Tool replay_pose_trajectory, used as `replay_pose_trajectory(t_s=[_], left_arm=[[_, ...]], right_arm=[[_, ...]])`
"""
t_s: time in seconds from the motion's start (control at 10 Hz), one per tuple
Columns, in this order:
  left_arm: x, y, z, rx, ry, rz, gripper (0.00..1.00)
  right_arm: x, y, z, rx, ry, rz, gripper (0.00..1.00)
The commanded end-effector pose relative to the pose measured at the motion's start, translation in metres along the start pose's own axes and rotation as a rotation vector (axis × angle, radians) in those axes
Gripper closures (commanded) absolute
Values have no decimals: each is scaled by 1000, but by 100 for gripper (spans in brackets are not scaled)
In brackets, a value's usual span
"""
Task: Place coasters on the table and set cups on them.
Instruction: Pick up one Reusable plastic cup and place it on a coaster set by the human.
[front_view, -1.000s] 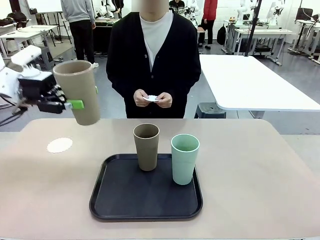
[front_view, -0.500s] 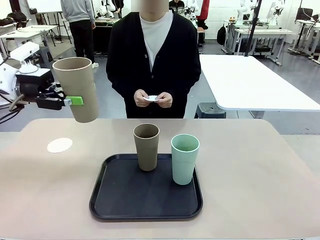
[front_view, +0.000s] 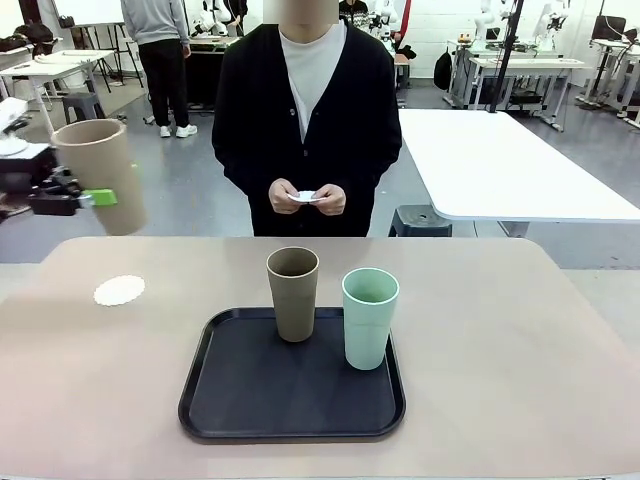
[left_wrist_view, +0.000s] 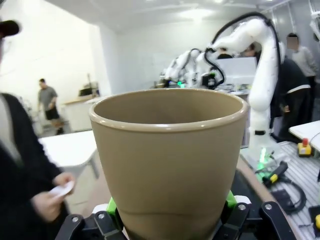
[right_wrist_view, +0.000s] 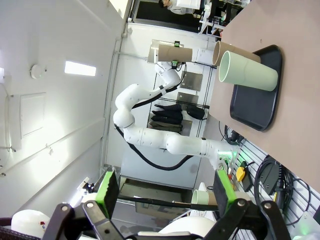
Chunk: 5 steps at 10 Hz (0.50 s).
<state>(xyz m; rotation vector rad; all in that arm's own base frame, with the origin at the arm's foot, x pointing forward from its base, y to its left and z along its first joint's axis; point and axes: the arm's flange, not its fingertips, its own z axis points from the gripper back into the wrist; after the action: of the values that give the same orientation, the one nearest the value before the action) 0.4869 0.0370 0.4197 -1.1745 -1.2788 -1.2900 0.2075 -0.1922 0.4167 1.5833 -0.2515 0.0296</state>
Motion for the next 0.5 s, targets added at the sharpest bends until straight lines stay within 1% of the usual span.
replay_pose_trajectory(t_s=[0.0,0.1,0.2,0.3,0.4], left_arm=[[-17,29,58,67,-15,-28,15],[-26,30,88,129,-17,-10,15],[-36,34,110,167,-26,7,15],[-46,38,124,186,-26,22,15],[-49,36,127,190,-31,22,15]], right_arm=[[0,0,1,5,-3,6,0],[0,0,1,5,-3,6,0],[0,0,1,5,-3,6,0],[0,0,1,5,-3,6,0],[0,0,1,5,-3,6,0]])
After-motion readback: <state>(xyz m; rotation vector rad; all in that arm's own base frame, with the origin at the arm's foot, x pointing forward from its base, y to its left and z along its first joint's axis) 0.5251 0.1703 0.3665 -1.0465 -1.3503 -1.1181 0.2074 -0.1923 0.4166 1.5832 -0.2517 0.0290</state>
